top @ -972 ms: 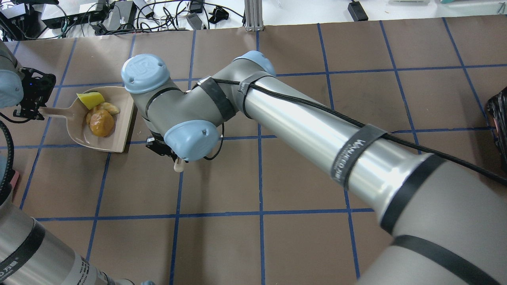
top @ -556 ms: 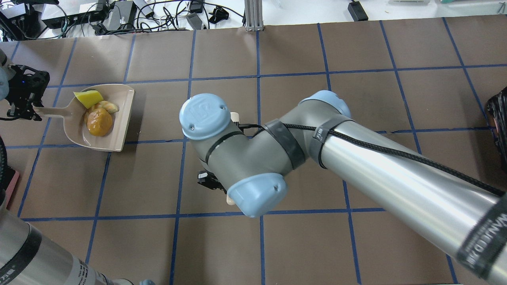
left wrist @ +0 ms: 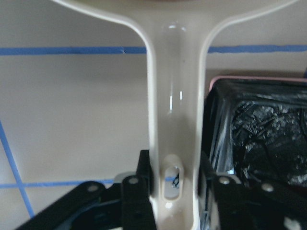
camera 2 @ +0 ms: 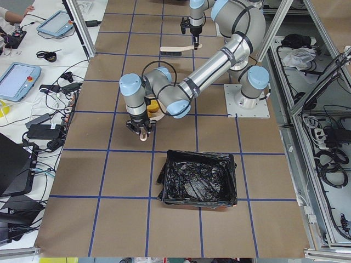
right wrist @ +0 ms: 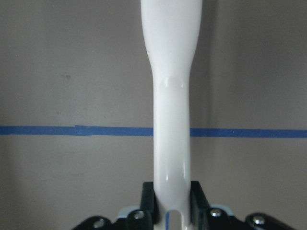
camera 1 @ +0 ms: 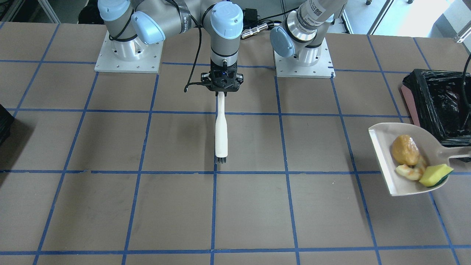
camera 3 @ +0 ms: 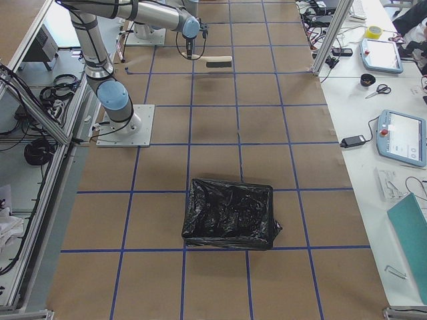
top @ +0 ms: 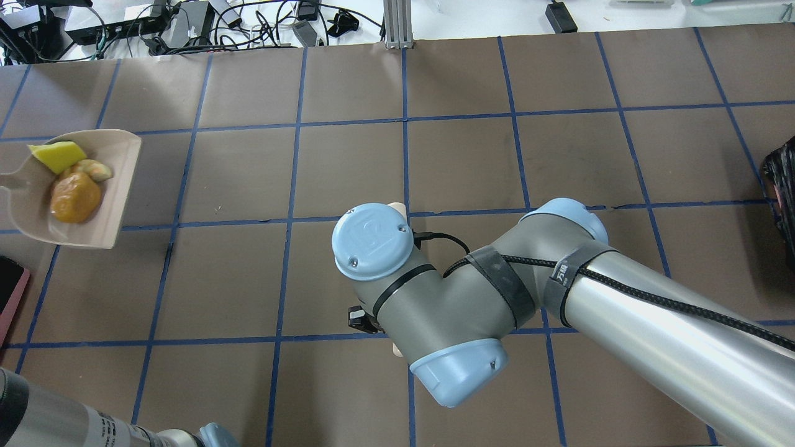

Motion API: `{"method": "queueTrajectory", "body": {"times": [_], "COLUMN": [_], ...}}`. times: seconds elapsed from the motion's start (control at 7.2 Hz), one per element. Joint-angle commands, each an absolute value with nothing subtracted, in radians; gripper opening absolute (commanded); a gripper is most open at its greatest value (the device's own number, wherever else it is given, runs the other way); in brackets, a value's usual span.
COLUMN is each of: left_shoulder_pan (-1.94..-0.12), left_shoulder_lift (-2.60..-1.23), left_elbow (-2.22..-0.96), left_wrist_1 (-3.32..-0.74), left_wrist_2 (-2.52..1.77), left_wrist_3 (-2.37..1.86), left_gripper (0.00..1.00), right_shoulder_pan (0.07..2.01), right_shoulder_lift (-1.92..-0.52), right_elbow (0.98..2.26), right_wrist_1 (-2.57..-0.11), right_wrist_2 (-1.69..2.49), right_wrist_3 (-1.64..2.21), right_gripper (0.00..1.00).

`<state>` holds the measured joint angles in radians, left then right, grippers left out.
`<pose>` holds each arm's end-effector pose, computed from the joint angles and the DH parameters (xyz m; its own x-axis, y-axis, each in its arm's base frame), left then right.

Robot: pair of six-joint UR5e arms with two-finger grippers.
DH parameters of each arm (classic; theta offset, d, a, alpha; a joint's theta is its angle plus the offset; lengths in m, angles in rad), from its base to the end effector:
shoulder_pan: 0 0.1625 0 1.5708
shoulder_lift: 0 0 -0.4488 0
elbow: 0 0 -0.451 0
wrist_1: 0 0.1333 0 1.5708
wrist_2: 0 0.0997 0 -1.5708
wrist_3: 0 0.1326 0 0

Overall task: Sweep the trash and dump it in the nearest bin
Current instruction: 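Lift the loaded dustpan with the left gripper toward the bin while the right withdraws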

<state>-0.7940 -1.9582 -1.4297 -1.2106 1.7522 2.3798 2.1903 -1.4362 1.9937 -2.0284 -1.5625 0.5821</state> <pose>0.4273 -0.5907 0.3498 0.0165 0.9985 0.0513 0.9782 -0.0267 0.2059 0.4165 -0.3526 0.2268 -0.9981 -0.0390 0.0479 -0.0347 0.9955 0.0878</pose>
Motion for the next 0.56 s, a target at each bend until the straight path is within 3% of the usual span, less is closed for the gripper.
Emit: {"method": "queueTrajectory", "body": {"times": [0.0,0.42], "left_shoulder_pan": [-0.634,-0.455], "left_shoulder_lift": [-1.937,-1.969], "left_elbow": [-1.361,-1.286], "left_wrist_1": [-1.267,-1.287], "left_wrist_2": [1.755,1.802], "left_wrist_3": [2.57,2.696], "left_gripper": [0.0,0.0], "right_shoulder_pan": [2.191,2.197], "right_shoulder_lift": [-1.437,-1.43], "right_elbow": [2.005,2.011], "right_wrist_1": [-1.971,-1.954], "right_wrist_2": [-1.56,-1.549], "right_wrist_3": [0.575,0.572], "right_gripper": [0.0,0.0]}}
